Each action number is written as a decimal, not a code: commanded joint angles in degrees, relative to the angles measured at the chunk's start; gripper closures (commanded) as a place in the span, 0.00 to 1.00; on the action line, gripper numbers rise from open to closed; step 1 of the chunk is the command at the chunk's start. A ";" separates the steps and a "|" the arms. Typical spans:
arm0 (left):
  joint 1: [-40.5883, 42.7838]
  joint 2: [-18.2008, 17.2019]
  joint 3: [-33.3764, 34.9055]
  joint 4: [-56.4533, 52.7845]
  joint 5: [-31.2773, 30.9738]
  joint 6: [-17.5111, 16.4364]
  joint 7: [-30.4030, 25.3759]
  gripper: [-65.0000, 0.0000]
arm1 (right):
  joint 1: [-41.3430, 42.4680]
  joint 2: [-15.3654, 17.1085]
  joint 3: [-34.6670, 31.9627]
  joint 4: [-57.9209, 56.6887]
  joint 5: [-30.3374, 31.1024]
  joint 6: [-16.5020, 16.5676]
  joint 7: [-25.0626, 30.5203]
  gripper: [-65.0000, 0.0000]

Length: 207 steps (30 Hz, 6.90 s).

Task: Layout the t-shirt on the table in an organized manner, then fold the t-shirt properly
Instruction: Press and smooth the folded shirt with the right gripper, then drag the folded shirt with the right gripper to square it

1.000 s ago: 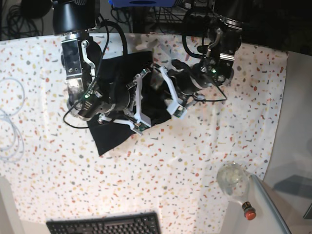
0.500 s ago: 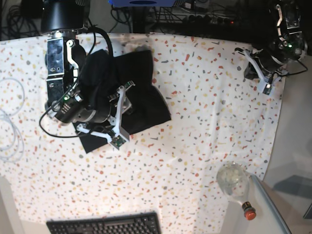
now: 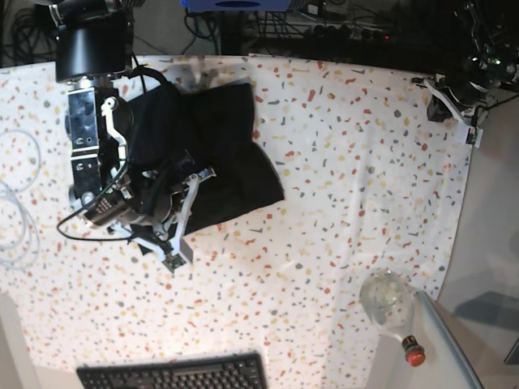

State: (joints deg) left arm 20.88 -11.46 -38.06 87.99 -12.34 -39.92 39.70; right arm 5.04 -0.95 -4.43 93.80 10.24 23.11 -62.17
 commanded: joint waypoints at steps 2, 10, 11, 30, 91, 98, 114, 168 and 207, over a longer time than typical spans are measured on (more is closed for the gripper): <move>-1.24 -0.45 -0.40 0.50 -0.10 -0.08 -1.07 1.00 | -1.39 0.47 -5.11 2.86 0.35 -4.61 2.35 1.00; -1.59 -1.94 -1.01 -0.12 -0.10 -0.08 -1.07 1.00 | -4.20 4.07 -31.40 0.40 -13.10 -27.47 20.02 0.43; -1.41 -2.03 -1.01 -0.12 -0.10 -0.08 -1.07 1.00 | -4.20 3.90 -32.89 -0.30 -14.42 -27.55 20.90 0.38; -0.97 -1.85 -1.01 -0.20 -0.10 -0.08 -1.07 1.00 | 1.16 -0.94 -31.84 -19.38 -28.92 -34.76 26.17 0.40; -9.85 -0.27 23.34 -12.95 -0.54 6.73 -8.89 1.00 | 0.10 -5.16 -29.02 -9.10 -28.92 -34.41 20.11 1.00; -9.85 -1.85 16.75 -13.22 -0.63 6.65 -8.89 1.00 | -1.30 -5.60 -29.29 -9.18 -28.83 -34.41 20.55 1.00; -9.85 -3.88 12.79 -13.30 -0.19 6.65 -8.89 1.00 | -6.84 0.12 -29.29 2.33 -18.99 -34.41 26.52 0.58; -8.36 -6.34 7.43 -13.30 -0.54 6.56 -8.89 1.00 | -22.14 7.76 -42.48 12.35 -18.72 -48.92 26.52 1.00; -8.62 -6.43 14.64 -12.78 -0.63 6.56 -8.89 1.00 | -5.17 9.43 -57.42 5.67 -0.17 -48.83 26.61 0.64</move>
State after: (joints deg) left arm 12.40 -17.02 -23.16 74.19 -12.34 -33.06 31.88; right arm -0.82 8.54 -62.15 98.37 10.46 -25.61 -36.49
